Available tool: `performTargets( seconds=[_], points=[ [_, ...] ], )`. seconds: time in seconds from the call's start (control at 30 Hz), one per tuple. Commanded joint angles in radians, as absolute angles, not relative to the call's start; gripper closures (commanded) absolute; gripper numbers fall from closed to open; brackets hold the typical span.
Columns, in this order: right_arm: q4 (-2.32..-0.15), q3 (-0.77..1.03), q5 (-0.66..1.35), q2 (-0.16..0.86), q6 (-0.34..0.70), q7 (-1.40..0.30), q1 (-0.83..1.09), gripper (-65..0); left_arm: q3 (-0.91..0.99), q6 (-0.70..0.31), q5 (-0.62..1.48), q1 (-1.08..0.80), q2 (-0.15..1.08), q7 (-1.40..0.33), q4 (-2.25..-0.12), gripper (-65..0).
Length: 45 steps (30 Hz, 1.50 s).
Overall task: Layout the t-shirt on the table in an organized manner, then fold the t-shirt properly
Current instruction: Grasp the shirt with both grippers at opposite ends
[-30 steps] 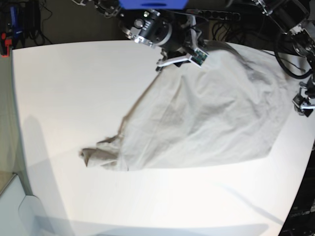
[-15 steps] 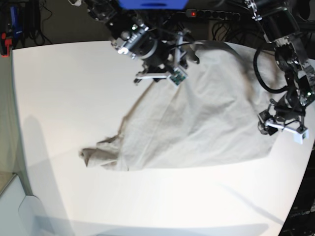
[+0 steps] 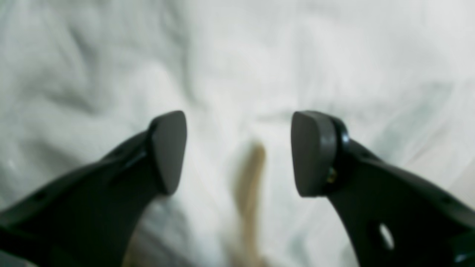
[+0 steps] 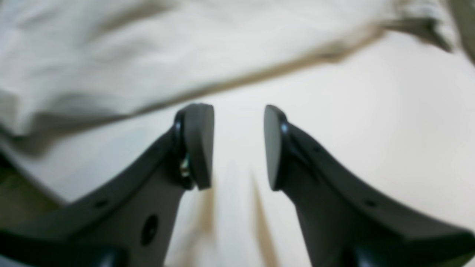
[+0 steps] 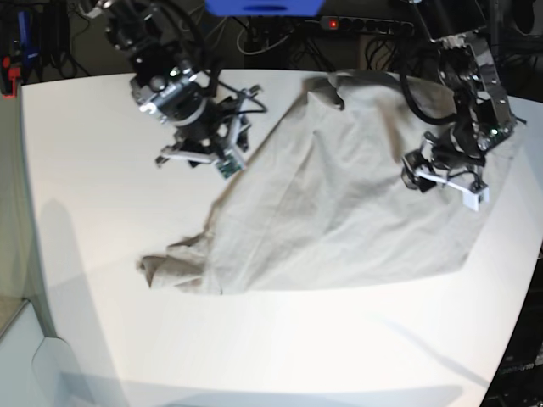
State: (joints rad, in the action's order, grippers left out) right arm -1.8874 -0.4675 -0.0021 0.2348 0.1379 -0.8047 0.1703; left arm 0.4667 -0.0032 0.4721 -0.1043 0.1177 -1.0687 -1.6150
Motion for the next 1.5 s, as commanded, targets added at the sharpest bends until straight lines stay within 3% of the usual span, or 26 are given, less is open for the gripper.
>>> performTargets(
  seconds=[0.0,0.37,0.7,1.2,1.47],
  points=[
    [-1.913,-0.446,-0.005,0.242,0.148,-0.78,0.142,-21.5,0.452,-0.005,0.484,-0.11,0.127,-1.066,-1.632,-43.0],
    [-1.911,-0.41,-0.005,0.288,0.15,-0.783,0.065,-21.5,0.32,0.004,0.479,-0.153,0.136,-1.064,-1.616,-43.0],
    [-1.905,-0.34,-0.005,0.286,0.15,-0.782,0.035,-21.5,0.335,-0.004,0.358,-0.096,0.278,-0.96,-1.449,-43.0],
    [-1.678,-0.326,-0.005,0.285,0.15,-0.78,-0.156,-21.5,0.326,-0.005,0.137,0.189,0.295,-0.918,-1.328,-43.0],
    [-1.65,-0.334,-0.004,0.283,0.151,-0.78,-0.243,-29.3,0.219,-0.005,0.142,0.302,0.344,-0.951,-1.305,-43.0]
  ],
)
